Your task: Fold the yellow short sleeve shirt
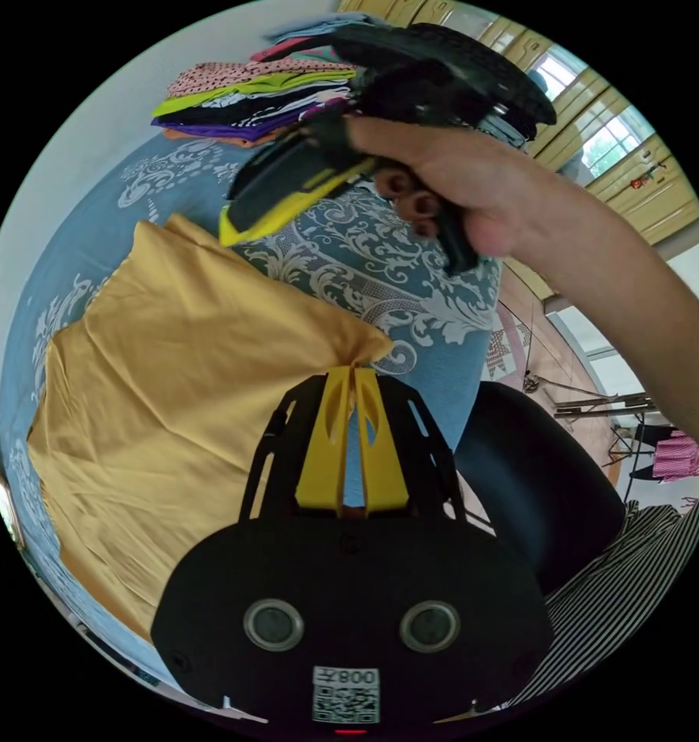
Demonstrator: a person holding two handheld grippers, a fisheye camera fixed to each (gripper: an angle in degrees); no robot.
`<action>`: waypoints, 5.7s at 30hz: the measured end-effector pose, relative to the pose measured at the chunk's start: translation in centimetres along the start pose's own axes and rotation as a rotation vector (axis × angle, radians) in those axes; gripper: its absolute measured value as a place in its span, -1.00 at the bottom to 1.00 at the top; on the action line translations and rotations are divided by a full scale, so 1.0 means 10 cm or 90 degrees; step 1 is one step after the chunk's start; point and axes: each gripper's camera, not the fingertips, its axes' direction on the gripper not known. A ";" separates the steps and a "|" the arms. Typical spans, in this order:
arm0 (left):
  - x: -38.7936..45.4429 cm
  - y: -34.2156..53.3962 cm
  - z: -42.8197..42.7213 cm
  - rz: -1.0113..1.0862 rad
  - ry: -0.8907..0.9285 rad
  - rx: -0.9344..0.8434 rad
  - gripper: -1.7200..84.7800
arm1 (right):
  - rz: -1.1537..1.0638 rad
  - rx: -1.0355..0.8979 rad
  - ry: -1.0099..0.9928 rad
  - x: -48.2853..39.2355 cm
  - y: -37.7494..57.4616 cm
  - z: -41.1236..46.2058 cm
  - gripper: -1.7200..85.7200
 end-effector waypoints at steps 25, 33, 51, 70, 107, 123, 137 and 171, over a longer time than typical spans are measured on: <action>-0.12 0.29 -0.52 -0.050 0.063 0.054 -0.94 | 0.040 -0.003 0.102 -1.15 -1.40 0.06 -0.95; -0.45 0.93 -1.49 -0.117 0.126 0.181 -0.95 | 0.035 0.061 -0.003 -1.72 -1.44 -0.36 -0.95; -1.97 4.20 -3.77 -0.486 0.203 0.529 -0.95 | -0.179 0.063 -0.146 -5.18 -2.39 0.40 -0.96; -2.72 6.21 -4.54 -0.782 0.306 0.515 -0.95 | -0.280 -0.157 -0.007 -7.68 -2.70 2.89 -0.95; -2.83 6.60 -6.34 -0.742 0.189 0.342 -0.76 | -0.308 -0.337 -0.089 -8.34 -1.03 3.14 -0.95; -2.85 6.72 -6.78 -0.732 0.356 0.394 -0.89 | -0.239 -0.284 -0.225 -7.84 -0.16 2.32 -0.91; -2.83 6.66 -7.35 -0.736 0.472 0.480 -0.91 | 0.086 -0.203 -0.493 -6.99 0.85 2.50 -0.81; -2.87 6.58 -7.57 -0.782 0.492 0.522 -0.90 | 0.246 -0.084 -0.529 -6.58 1.84 2.34 -0.75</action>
